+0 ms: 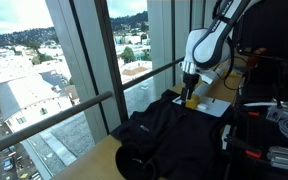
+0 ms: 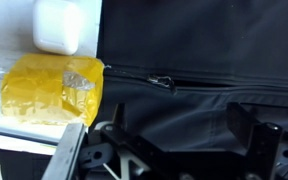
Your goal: Close the zipper on the black jacket.
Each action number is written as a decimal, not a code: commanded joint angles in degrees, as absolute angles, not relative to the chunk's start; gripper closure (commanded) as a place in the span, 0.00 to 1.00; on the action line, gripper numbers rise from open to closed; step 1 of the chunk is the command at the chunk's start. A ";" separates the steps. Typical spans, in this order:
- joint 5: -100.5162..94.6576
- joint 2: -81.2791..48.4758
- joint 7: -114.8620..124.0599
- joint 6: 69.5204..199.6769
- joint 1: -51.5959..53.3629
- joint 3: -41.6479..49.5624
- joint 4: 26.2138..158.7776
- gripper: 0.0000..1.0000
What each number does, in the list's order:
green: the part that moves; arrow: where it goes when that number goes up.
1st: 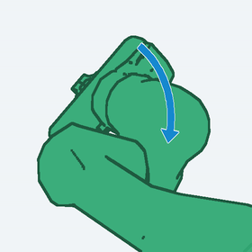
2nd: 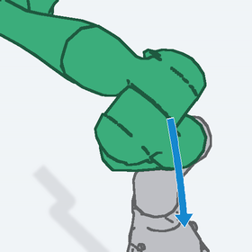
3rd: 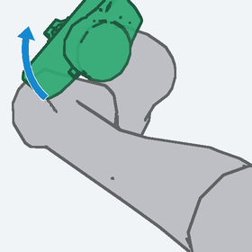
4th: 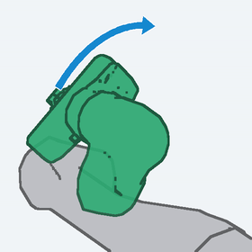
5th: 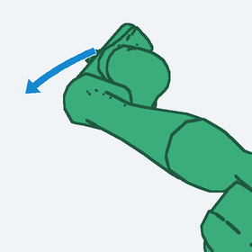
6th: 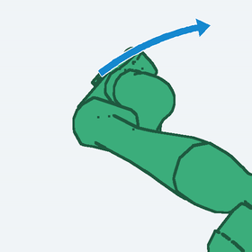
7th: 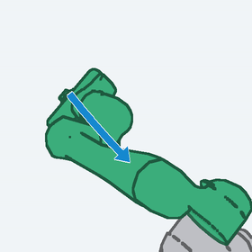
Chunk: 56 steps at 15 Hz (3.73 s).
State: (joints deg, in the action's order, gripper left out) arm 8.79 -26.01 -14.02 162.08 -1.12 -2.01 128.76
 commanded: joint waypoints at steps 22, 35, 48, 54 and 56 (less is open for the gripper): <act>4.10 -34.77 -6.08 165.31 -0.89 -1.98 123.66 0.73; -3.90 -34.38 2.91 164.37 9.98 3.17 123.53 0.98; -0.96 -40.88 13.79 145.14 19.45 -4.68 103.03 0.98; -0.54 -48.24 17.10 137.11 22.38 -7.88 90.08 0.98; -0.47 -50.61 17.46 135.68 23.46 -8.43 86.37 0.98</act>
State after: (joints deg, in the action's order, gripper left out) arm -2.38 -46.23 16.66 138.95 22.10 -7.01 94.15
